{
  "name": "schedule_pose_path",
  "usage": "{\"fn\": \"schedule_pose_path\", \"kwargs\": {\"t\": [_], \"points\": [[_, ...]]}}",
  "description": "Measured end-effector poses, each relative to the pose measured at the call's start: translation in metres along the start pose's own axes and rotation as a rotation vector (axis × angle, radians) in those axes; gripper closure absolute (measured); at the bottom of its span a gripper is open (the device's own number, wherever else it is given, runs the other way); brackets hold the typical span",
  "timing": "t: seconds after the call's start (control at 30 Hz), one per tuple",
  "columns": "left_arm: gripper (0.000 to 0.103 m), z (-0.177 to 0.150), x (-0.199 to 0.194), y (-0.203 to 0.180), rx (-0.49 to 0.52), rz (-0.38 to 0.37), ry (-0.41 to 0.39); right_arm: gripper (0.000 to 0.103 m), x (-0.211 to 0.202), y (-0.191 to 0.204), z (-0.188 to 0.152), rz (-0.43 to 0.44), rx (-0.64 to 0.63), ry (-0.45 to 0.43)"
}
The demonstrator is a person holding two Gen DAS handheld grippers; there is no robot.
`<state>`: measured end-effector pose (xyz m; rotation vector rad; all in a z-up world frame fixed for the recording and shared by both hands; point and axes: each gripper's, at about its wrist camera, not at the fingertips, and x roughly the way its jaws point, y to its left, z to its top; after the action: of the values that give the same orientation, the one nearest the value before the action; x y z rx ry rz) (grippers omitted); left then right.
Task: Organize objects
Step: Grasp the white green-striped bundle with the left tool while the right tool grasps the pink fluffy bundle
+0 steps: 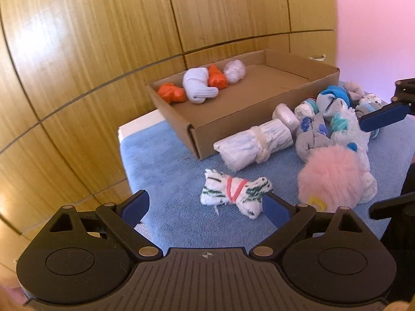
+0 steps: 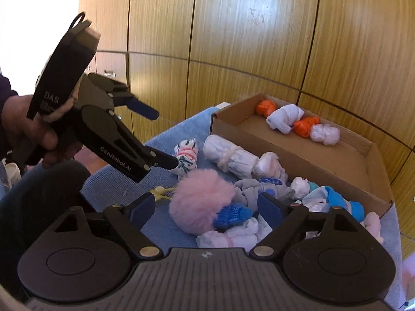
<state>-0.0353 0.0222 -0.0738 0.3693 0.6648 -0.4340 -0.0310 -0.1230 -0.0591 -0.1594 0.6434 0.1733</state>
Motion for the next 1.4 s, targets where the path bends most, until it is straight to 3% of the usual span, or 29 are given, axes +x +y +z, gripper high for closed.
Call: {"fn": "schedule_pose_path", "kwargs": {"t": [0.07,0.33,0.47,0.53,0.7,0.9,1.17,1.33,1.4], "points": [[0.007,0.001,0.006,0.001,0.005,-0.028,0.007,0.020,0.004,0.001,0.000,-0.002,-0.016,0.015],[0.006,0.006,0.026,0.003,-0.008,-0.082,0.026,0.039,0.021,0.003,-0.002,-0.015,-0.049,0.067],[0.006,0.006,0.029,0.001,-0.001,-0.094,0.026,0.052,0.019,0.006,-0.003,-0.021,-0.074,0.062],[0.006,0.003,0.033,0.002,-0.008,-0.098,0.039,0.065,0.019,0.006,-0.004,-0.007,-0.074,0.065],[0.008,0.001,0.036,0.007,-0.058,-0.120,0.043,0.070,0.018,0.009,-0.004,0.011,-0.082,0.068],[0.028,0.002,0.032,0.004,-0.063,-0.163,0.036,0.077,0.010,0.005,-0.002,0.026,-0.061,0.045],[0.030,0.003,0.024,0.007,-0.079,-0.152,0.036,0.087,-0.004,-0.003,-0.002,0.040,-0.010,0.009],[0.030,0.000,0.021,0.012,-0.096,-0.132,0.041,0.082,0.001,-0.007,-0.005,0.045,0.004,0.028],[0.030,-0.001,0.020,0.015,-0.108,-0.128,0.047,0.072,0.001,-0.005,-0.004,0.035,-0.004,0.021]]}}
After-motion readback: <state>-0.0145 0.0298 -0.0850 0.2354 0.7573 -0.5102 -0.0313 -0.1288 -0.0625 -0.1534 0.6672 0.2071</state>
